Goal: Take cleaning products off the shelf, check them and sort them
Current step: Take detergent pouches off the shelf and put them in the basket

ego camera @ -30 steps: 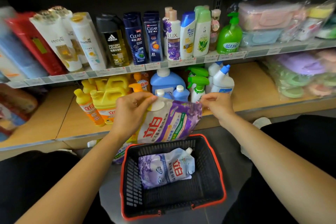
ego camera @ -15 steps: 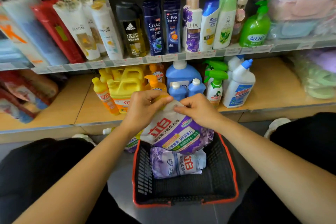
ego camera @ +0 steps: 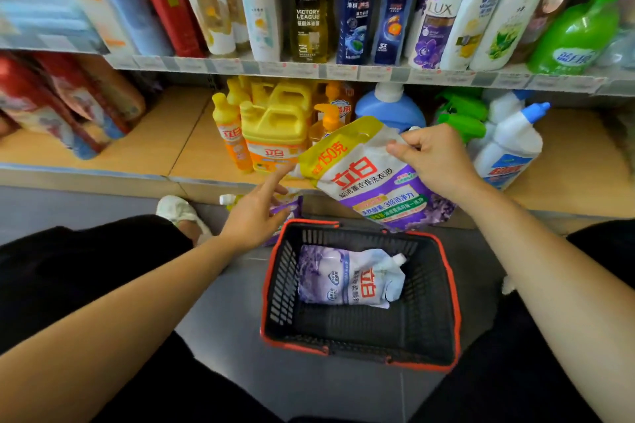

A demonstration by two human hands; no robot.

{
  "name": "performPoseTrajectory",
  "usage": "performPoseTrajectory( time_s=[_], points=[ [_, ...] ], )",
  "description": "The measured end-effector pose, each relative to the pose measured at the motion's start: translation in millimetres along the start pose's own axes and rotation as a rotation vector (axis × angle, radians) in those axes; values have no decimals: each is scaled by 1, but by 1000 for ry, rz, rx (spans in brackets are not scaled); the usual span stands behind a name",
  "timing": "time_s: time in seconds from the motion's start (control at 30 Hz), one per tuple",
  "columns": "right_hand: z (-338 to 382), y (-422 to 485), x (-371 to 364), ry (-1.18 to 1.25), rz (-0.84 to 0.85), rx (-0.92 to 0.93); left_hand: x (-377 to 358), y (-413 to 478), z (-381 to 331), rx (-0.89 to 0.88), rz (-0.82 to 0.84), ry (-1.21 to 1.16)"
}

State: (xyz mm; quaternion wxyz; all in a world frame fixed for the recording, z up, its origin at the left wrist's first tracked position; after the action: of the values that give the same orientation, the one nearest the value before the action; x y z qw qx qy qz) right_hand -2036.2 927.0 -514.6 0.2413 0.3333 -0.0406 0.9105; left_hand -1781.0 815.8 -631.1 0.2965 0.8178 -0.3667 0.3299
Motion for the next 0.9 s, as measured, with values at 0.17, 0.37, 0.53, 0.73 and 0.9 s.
performPoseTrajectory(
  time_s=[0.17,0.37,0.53,0.73,0.9],
  points=[
    [-6,20,-19,-41,30,-7,-27,-10,32,69,-45,26],
    [-12,38,-42,-33,82,-24,-85,-35,93,224,284,157],
    [-20,45,-68,-1,138,-59,-101,-44,99,271,328,9],
    [-33,43,-119,-75,279,-81,-95,-70,105,373,410,-37],
    [-50,35,-173,-70,338,-125,-99,-98,104,437,509,-211]
  ],
)
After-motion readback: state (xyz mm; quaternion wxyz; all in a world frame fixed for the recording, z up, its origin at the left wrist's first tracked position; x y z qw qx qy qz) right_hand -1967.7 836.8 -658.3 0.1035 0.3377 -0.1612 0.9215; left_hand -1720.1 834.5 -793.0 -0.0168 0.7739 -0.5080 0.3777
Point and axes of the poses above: each hand's wrist, its own y-axis towards the middle knuckle, its own x-axis out of the back of the hand, z = x × y, the point moved 10 cm from there along y, towards the middle knuckle, and after that the axes turned 13 degrees about -x, right-handed, at the moved point
